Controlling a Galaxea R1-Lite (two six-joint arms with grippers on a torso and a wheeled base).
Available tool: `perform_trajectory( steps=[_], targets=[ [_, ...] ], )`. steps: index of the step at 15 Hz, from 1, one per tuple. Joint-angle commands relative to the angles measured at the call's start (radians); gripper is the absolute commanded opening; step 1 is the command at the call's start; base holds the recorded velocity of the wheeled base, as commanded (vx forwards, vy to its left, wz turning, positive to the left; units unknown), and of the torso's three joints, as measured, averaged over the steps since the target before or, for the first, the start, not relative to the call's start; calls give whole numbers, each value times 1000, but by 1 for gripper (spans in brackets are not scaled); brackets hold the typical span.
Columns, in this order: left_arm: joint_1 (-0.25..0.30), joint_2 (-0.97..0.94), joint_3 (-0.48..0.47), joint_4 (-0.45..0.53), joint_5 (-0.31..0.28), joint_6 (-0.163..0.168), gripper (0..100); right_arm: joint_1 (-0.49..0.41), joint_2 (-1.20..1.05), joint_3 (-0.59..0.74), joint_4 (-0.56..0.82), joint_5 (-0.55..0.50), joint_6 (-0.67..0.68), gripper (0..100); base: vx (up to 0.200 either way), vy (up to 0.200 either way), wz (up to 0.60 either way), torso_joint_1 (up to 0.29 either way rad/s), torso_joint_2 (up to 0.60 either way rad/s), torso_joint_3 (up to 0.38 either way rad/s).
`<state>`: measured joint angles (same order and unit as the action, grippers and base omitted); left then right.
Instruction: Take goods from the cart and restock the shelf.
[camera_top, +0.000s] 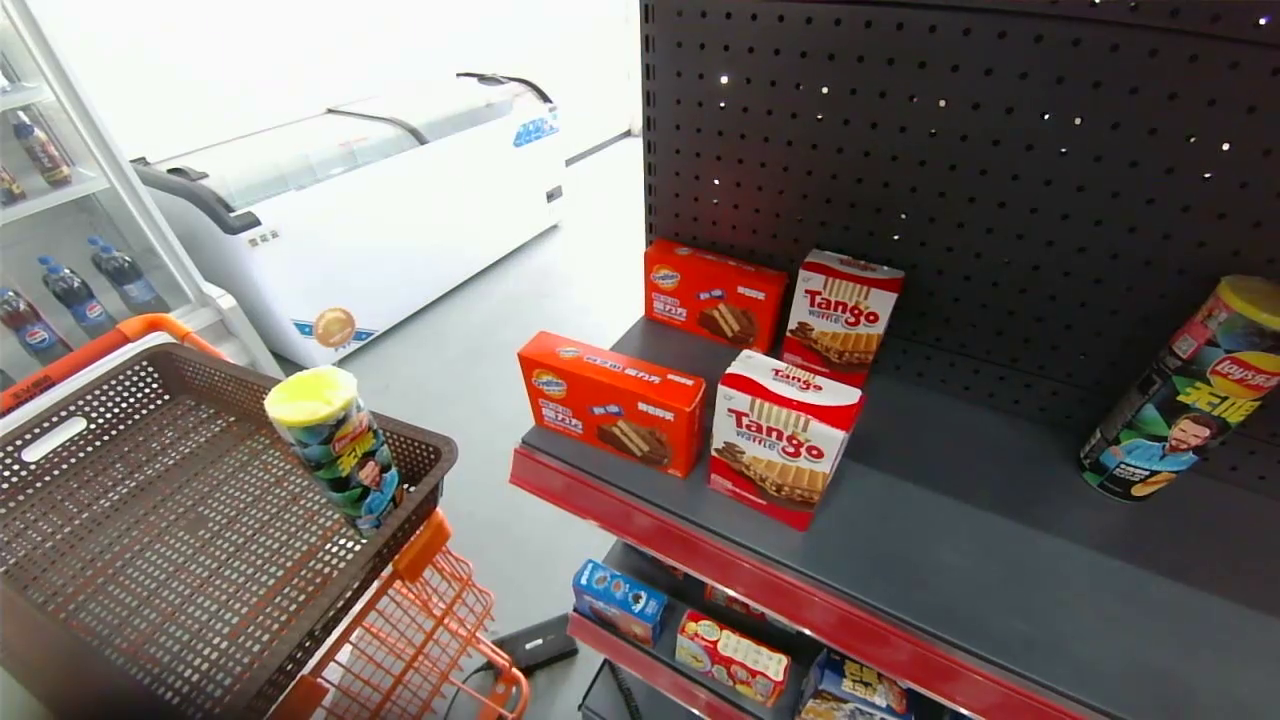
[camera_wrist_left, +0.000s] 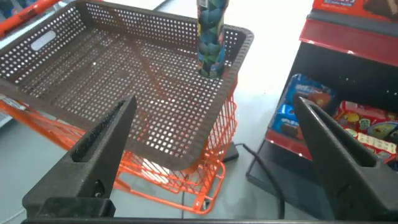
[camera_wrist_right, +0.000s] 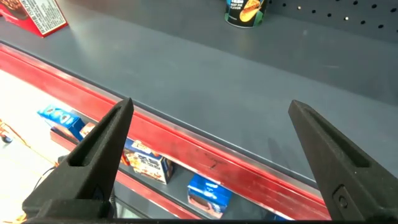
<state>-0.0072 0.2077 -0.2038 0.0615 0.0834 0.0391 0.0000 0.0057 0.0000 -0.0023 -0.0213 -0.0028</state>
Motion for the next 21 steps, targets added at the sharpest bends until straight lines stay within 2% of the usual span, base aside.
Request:
perform_trajectory(
  steps=[1,2,4,6,7,8,9,12,13,14,16,18,20,21],
  targets=[
    [-5,384,-124,-43,36,-7,100,0,0,0,-1,0,0,100,0,0,0,0,0,0],
    [16,447,-123,-66,29,-13,100,0,0,0,-1,0,0,100,0,0,0,0,0,0],
    [131,549,-124,-68,16,4,100,0,0,0,-1,0,0,100,0,0,0,0,0,0],
    [210,722,-131,-109,-31,11,100,0,0,0,-1,0,0,100,0,0,0,0,0,0],
    [230,809,-131,-190,-67,15,100,0,0,0,-1,0,0,100,0,0,0,0,0,0],
    [247,901,-120,-316,-116,15,100,0,0,0,-1,0,0,100,0,0,0,0,0,0],
    [247,981,-105,-447,-140,16,100,0,0,0,-1,0,0,100,0,0,0,0,0,0],
    [211,1220,-68,-838,-143,16,100,0,0,0,-1,0,0,100,0,0,0,0,0,0],
    [204,1251,-65,-887,-143,16,100,0,0,0,-1,0,0,100,0,0,0,0,0,0],
    [181,1346,-39,-1042,-143,38,100,0,0,0,-1,0,0,100,0,0,0,0,0,0],
    [151,1464,-26,-1194,-142,67,100,0,0,0,-1,0,0,100,0,0,0,0,0,0],
    [122,1575,-34,-1327,-142,70,100,0,0,0,-1,0,0,100,0,0,0,0,0,0],
    [119,1687,-49,-1479,-143,76,100,0,0,0,-1,0,0,100,0,0,0,0,0,0],
    [119,1716,-52,-1513,-143,87,100,0,0,0,-1,0,0,100,0,0,0,0,0,0]
  ],
)
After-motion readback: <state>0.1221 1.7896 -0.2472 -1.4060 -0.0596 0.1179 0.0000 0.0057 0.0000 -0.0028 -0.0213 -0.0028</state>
